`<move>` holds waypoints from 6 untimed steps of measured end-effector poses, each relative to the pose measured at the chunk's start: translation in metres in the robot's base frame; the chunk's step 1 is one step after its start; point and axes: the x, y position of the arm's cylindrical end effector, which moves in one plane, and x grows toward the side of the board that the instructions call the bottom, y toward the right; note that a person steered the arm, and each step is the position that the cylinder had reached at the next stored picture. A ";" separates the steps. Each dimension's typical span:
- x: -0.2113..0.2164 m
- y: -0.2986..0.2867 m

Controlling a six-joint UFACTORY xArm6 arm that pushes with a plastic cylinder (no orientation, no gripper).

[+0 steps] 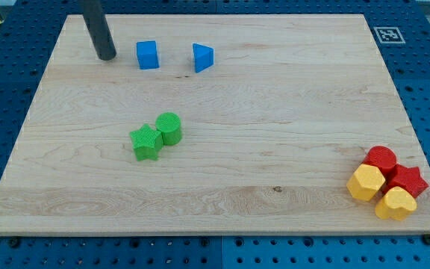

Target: Move your arm towards the bottom left

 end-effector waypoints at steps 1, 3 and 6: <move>0.000 0.024; 0.000 0.067; 0.038 0.005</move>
